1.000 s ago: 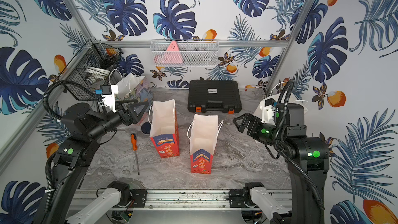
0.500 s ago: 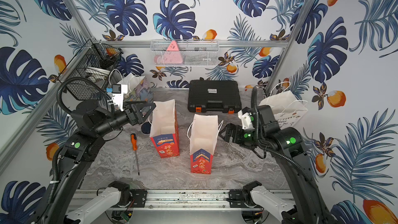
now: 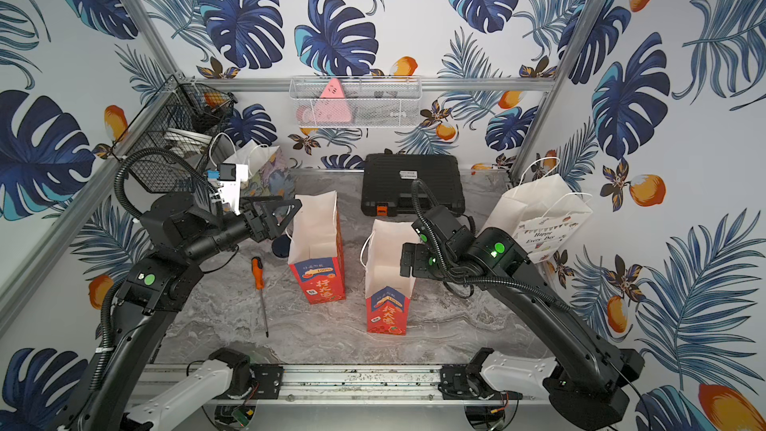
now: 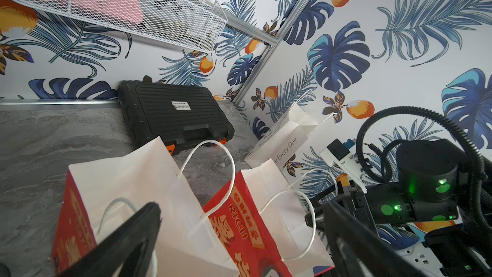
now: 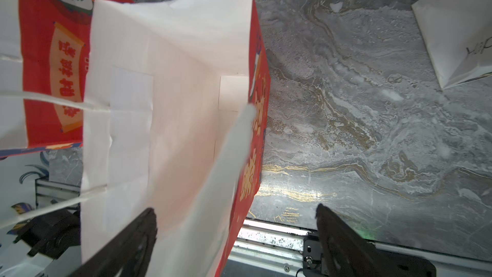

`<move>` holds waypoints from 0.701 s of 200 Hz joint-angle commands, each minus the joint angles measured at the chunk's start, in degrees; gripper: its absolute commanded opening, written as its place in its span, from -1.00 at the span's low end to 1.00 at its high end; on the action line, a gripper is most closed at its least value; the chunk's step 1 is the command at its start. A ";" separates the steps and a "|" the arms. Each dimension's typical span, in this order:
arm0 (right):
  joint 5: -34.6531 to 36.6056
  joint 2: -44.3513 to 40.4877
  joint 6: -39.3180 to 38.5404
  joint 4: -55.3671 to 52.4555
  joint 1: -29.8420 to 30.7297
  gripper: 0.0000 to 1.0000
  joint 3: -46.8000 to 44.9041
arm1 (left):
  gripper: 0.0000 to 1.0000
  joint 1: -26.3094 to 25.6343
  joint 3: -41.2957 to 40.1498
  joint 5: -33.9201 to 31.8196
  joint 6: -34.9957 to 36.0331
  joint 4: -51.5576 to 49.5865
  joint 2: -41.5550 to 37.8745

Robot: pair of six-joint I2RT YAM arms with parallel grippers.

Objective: Put away the paper bag
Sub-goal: Adjust the paper bag at the center of the board.

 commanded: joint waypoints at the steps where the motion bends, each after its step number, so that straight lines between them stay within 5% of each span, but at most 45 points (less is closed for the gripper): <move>1: 5.28 0.64 2.70 -2.16 1.05 0.84 0.32 | 0.98 -0.27 -0.08 -0.60 1.44 -0.97 0.13; 92: 8.26 2.72 4.43 -2.26 4.06 0.41 -1.06 | 0.98 -0.71 -0.05 -2.06 3.02 -2.98 -0.46; 140: 9.38 2.99 4.76 -1.99 4.09 -0.04 -1.32 | 0.98 -0.79 -0.83 -2.29 1.65 -1.63 -1.20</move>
